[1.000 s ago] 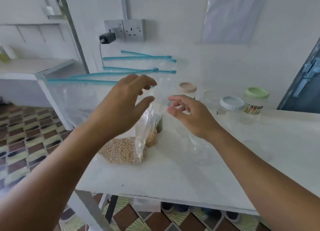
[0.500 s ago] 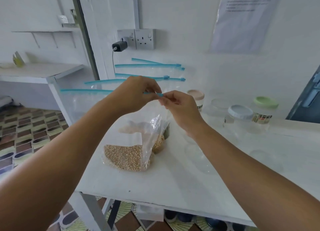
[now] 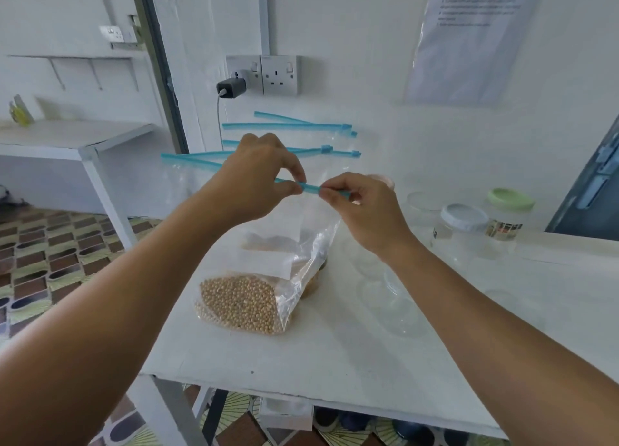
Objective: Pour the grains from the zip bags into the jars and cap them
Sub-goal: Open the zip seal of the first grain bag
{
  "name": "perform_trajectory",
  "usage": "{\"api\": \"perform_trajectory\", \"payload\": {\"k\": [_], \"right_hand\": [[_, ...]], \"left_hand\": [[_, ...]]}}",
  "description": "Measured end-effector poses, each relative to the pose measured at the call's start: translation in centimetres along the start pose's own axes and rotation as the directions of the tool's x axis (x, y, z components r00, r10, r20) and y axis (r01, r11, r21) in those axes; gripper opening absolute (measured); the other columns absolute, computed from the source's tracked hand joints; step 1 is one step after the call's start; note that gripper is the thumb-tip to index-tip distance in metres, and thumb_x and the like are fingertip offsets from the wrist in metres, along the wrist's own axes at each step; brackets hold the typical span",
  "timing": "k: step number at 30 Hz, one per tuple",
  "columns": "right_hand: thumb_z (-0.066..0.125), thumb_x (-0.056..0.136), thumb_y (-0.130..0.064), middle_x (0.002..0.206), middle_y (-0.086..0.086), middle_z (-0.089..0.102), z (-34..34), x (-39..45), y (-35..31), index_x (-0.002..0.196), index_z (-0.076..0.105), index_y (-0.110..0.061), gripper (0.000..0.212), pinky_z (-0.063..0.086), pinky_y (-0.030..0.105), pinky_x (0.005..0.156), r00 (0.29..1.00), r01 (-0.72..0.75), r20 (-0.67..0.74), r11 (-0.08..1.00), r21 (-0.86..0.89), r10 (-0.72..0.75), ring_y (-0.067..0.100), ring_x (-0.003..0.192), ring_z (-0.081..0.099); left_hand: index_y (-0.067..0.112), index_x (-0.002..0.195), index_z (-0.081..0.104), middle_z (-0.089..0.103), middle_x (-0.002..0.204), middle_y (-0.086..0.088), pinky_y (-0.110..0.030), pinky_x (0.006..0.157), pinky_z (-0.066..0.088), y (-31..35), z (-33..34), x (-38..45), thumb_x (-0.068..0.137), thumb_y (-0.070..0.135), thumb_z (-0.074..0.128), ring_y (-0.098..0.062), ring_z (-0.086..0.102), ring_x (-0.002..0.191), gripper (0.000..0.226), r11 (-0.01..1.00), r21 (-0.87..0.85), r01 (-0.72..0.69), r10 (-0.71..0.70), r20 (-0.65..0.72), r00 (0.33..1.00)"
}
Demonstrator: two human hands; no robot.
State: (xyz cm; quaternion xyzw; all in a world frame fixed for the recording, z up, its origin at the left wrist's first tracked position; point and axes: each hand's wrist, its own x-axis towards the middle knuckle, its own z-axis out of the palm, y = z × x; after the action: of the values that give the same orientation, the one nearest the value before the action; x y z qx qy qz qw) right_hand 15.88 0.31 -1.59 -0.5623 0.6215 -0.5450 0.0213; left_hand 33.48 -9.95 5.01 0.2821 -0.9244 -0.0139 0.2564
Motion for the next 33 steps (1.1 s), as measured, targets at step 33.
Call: {"api": "perform_trajectory", "payload": {"k": [33], "right_hand": [[0.073,0.096,-0.038,0.071,-0.007,0.071,-0.8,0.1,-3.1,0.086,0.075,-0.027,0.014,0.054,0.034,0.067,0.856,-0.133,0.483,0.981,-0.139,0.184,0.012,0.060,0.072]], "left_hand": [[0.016,0.083,0.079,0.066,0.061,0.002,-0.029,0.064,0.040,0.5,1.4,-5.4,0.089,0.069,0.062,-0.013,0.051,0.061,0.057,0.485,-0.636,0.601,-0.630,0.223,0.744]]}}
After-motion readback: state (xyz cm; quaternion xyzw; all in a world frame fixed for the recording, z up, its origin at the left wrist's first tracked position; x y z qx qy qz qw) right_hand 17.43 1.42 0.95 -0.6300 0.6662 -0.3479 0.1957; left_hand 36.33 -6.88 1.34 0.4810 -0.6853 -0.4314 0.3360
